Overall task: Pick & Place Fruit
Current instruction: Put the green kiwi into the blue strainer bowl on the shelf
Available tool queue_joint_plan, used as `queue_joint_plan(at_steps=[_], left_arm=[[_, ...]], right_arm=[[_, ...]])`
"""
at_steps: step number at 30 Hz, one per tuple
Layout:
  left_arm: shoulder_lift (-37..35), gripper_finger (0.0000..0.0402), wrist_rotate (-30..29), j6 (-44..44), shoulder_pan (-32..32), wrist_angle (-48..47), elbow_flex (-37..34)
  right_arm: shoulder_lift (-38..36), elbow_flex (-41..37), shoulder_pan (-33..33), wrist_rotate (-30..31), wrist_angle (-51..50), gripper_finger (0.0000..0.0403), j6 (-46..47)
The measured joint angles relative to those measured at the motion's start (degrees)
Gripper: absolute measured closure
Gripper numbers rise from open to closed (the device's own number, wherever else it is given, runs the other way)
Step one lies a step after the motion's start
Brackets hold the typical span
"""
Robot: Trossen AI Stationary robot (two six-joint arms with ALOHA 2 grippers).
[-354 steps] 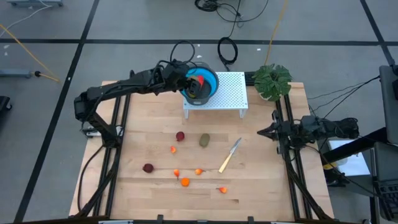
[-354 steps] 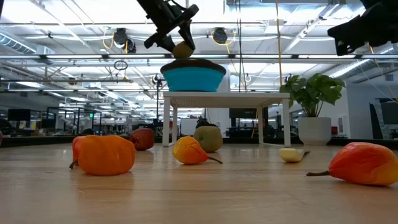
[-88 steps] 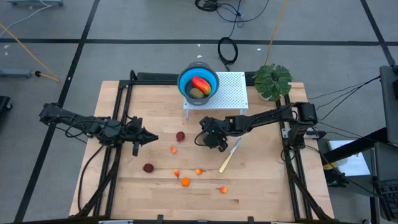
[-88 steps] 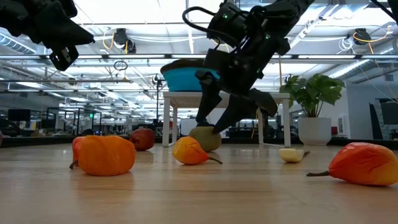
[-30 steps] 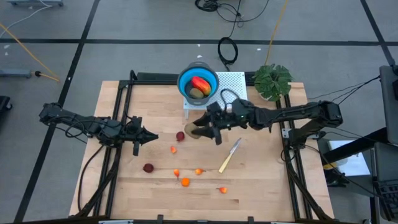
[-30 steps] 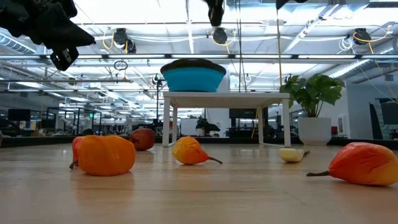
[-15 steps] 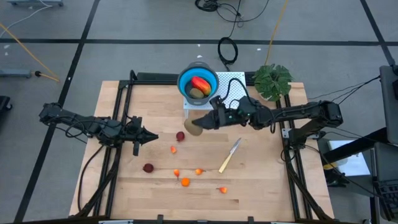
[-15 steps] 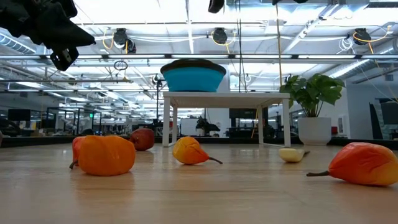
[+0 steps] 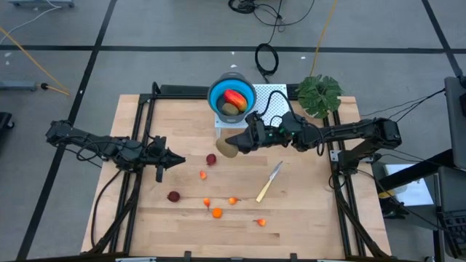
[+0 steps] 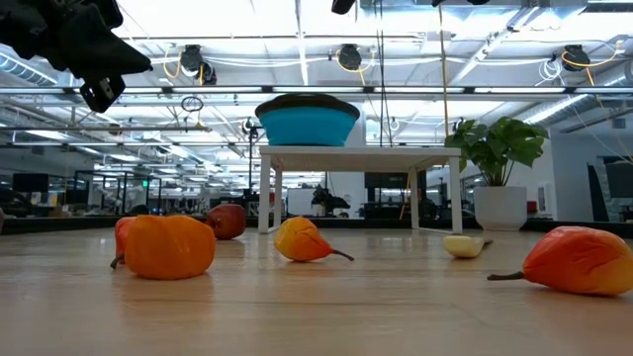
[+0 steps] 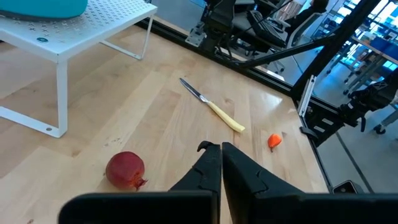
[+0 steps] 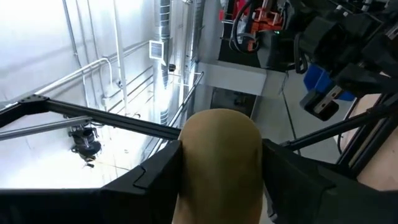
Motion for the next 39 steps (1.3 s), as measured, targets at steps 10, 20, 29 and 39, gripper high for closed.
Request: queue_joint_plan(at_steps=[10,20,29,39], left_arm=[[0.0,0.0381,0.0,0.8,0.0,0.0,0.0],[0.0,0.0378,0.0,0.8,0.0,-0.8,0.0],[0.0,0.0378,0.0,2.5,0.0,-1.6,0.0],[0.0,0.0378,-3.6,3.4,0.0,-1.6,0.0]], right_arm=[[0.0,0.0,0.0,0.1,-0.3,0.0204,-28.5],[0.0,0.0,-0.1,0.1,-0.3,0.0204,-72.8],[0.0,0.0,-2.0,0.3,-0.3,0.0204,-106.3],[0.0,0.0,-9.3,3.7,-0.8,0.0204,-114.8]])
